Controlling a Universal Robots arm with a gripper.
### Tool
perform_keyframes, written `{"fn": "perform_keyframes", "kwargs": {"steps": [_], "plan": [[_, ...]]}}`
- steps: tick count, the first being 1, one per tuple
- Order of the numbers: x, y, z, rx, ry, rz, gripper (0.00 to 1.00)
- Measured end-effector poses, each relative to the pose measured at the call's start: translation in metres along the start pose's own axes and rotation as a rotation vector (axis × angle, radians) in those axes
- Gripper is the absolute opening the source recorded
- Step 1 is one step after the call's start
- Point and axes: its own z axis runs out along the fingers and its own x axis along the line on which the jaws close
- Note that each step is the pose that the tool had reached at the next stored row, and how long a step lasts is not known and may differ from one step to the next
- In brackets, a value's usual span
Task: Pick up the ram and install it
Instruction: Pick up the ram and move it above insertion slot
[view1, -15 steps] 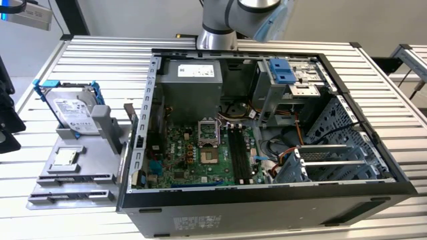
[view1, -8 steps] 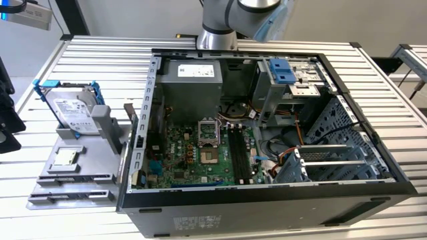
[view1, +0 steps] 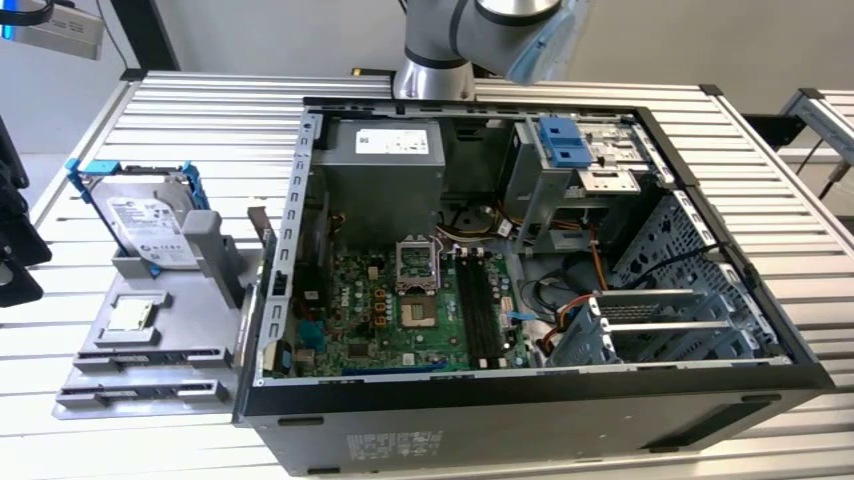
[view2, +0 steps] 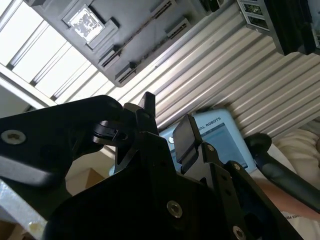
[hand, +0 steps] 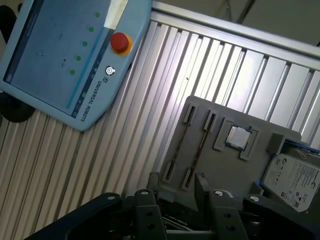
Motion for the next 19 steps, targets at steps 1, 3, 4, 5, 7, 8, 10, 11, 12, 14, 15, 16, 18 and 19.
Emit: {"fn": "perform_keyframes", "kwargs": {"steps": [1, 3, 4, 5, 7, 8, 10, 11, 12, 14, 15, 16, 18, 19], "plan": [[0.0000, 0.0000, 0.0000, 0.0001, 0.0001, -0.001, 1.00], [0.0000, 0.0000, 0.0000, 0.0004, 0.0002, -0.003, 1.00], [0.0000, 0.0000, 0.0000, 0.0005, 0.0002, -0.004, 1.00], [0.0000, 0.0000, 0.0000, 0.0007, 0.0003, -0.006, 1.00], [0.0000, 0.0000, 0.0000, 0.0009, 0.0004, -0.008, 1.00], [0.0000, 0.0000, 0.0000, 0.0011, 0.0004, -0.009, 1.00], [0.0000, 0.0000, 0.0000, 0.0013, 0.0006, -0.011, 1.00], [0.0000, 0.0000, 0.0000, 0.0014, 0.0006, -0.012, 1.00], [0.0000, 0.0000, 0.0000, 0.0016, 0.0006, -0.013, 1.00], [0.0000, 0.0000, 0.0000, 0.0018, 0.0007, -0.015, 1.00], [0.0000, 0.0000, 0.0001, 0.0021, 0.0008, -0.017, 1.00], [0.0000, 0.0000, 0.0001, 0.0023, 0.0008, -0.018, 1.00], [0.0000, 0.0000, 0.0001, 0.0025, 0.0009, -0.020, 1.00], [0.0000, 0.0000, 0.0000, 0.0026, 0.0010, -0.021, 1.00]]}}
